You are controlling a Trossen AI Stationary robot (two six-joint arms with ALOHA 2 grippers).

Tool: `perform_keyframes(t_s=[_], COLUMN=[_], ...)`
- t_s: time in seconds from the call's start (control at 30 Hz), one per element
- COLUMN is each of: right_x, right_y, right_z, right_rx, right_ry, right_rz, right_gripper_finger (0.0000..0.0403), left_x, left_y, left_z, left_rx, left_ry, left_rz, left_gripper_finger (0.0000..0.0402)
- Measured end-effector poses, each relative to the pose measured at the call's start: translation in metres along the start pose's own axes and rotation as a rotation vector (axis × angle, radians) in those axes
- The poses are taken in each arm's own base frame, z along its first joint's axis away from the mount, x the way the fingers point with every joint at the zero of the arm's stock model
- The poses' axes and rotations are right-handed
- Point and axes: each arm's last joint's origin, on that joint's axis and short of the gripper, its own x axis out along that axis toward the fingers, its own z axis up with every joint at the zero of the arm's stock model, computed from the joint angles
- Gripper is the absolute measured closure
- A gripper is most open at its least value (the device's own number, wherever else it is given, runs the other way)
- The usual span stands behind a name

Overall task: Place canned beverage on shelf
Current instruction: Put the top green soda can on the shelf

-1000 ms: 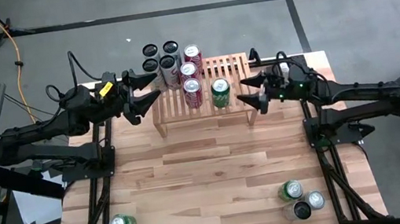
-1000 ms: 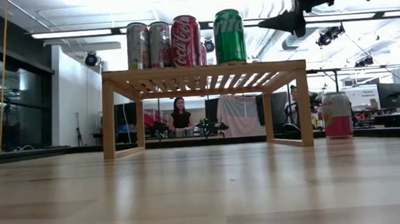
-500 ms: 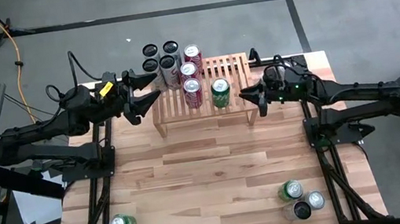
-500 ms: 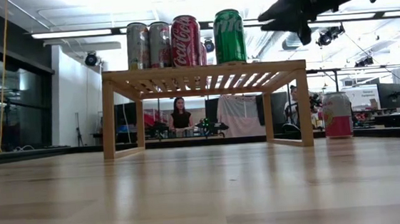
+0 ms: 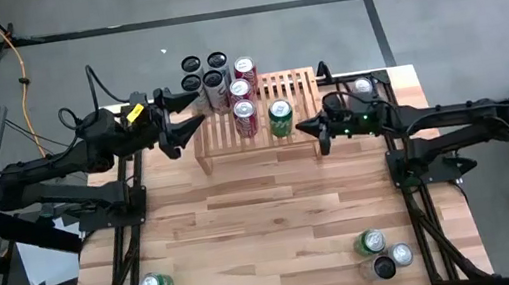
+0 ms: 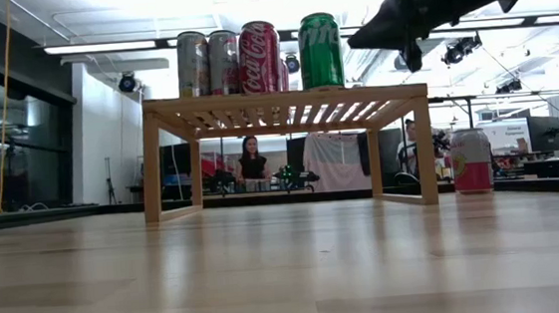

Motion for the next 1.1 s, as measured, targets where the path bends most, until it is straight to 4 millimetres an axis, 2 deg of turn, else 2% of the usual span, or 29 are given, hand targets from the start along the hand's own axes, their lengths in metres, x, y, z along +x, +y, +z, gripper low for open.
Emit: perform_keyframes(t_s=[0.17, 0.63, 1.1], right_x=[0.008, 0.011, 0.033], right_y=[-0.001, -0.001, -0.003], right_z=[-0.004, -0.001, -0.012], right_rx=[-0.002, 0.018, 0.043], right_ry=[0.009, -0.042, -0.008], right_rz=[-0.036, -0.032, 0.003], right_gripper_finger=[0.0402, 0.0403, 0.0403], left_x=[0.000, 0.000, -0.010], left_y=[0.000, 0.000, -0.001], left_z=[0.000, 0.000, 0.009], left_rx=[0.001, 0.001, -0.004], left_ry=[-0.003, -0.003, -0.036], left_rz=[0.009, 0.009, -0.004], left_gripper_finger=[0.0035, 0.0035, 0.0035])
